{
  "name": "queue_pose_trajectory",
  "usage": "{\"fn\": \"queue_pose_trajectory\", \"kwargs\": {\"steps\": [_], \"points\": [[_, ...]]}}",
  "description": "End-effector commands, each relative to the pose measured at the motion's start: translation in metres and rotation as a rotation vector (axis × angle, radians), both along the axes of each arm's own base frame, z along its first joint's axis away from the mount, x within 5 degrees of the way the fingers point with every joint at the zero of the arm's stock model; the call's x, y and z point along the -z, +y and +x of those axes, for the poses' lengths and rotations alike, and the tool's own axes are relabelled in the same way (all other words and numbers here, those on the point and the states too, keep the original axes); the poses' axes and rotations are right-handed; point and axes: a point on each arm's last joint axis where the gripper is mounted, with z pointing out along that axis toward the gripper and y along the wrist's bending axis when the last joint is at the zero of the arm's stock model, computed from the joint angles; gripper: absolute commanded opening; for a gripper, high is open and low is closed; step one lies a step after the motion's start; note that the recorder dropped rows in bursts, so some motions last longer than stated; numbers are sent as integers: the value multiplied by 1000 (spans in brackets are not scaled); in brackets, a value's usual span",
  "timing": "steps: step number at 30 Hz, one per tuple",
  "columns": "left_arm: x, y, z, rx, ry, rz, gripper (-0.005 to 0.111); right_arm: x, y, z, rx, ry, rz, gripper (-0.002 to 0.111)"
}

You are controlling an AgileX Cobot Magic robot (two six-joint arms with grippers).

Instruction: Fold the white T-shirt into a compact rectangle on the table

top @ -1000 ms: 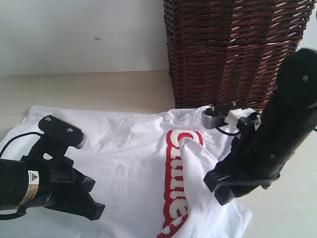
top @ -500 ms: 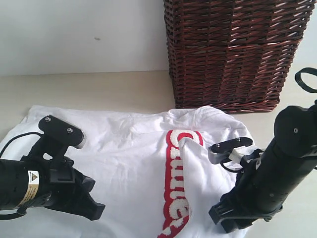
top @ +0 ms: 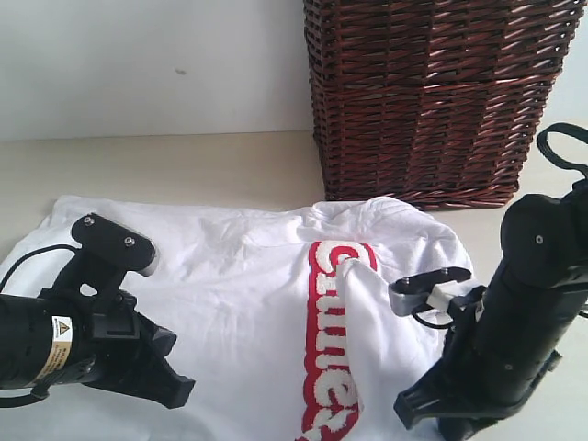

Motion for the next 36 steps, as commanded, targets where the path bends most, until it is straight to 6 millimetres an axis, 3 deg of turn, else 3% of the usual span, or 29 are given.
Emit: {"fn": "queue_pose_trajectory", "kwargs": {"steps": [1, 12, 20, 27, 31, 36], "points": [[-1, 0, -1, -2, 0, -3, 0, -9, -15, -16, 15, 108, -142, 0], [-1, 0, -1, -2, 0, -3, 0, -72, -30, -49, 46, 146, -143, 0], [-1, 0, -1, -2, 0, -3, 0, -94, -33, -61, -82, 95, -65, 0], [-1, 0, -1, -2, 0, -3, 0, -147, -12, -25, -80, -110, 60, 0], [-1, 0, -1, -2, 0, -3, 0, -142, -4, -8, -64, -195, 92, 0], [-1, 0, -1, -2, 0, -3, 0, -114, 13, 21, -65, -259, 148, 3]]}}
